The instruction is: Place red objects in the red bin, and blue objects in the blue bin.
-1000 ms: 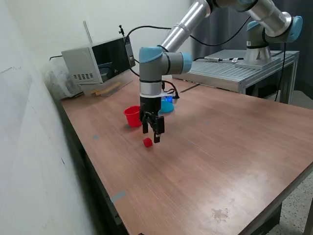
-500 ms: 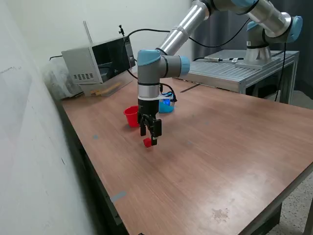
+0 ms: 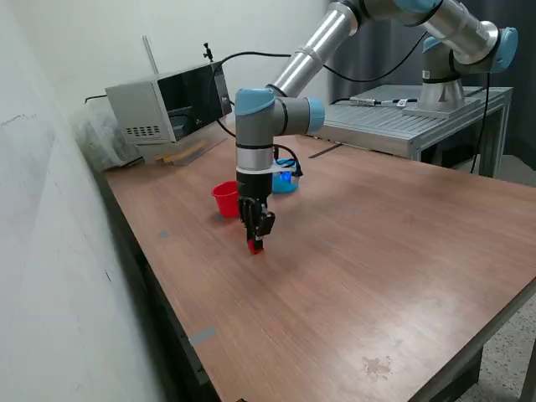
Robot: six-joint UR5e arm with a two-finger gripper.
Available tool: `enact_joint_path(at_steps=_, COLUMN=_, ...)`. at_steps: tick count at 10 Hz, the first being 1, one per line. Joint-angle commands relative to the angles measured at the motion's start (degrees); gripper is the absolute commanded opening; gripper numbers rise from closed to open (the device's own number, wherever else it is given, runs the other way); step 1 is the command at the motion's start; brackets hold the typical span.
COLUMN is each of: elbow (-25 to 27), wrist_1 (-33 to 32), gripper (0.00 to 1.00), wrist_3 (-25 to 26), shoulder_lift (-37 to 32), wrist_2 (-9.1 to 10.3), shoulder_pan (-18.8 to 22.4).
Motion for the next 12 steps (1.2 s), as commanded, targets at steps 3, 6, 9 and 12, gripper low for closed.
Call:
enact_joint_path(at_steps=3, elbow=0.5, wrist_1=0.21, gripper=0.0, wrist_3=-3.57, shoulder_lift=-1.78, wrist_2=-0.45, shoulder_pan=-1.74)
enact_joint_path(at_steps=6, elbow=7.51, wrist_1=0.65, gripper=0.0, wrist_3=-4.98, shoulder_lift=-14.51, wrist_2=-0.28, shoulder_pan=-5.51)
enact_joint_path(at_steps=9, elbow=8.75, wrist_1=2.94, gripper=0.0, wrist_3=-7.36, shoulder_lift=-14.98, wrist_2=-0.45, shoulder_pan=-14.47)
enact_joint_path(at_steps=12, elbow=10.86, wrist_1=3.12, gripper=0.0, wrist_3=-8.59, shoulder_lift=-15.07, wrist_2=-0.28, shoulder_pan=-15.64)
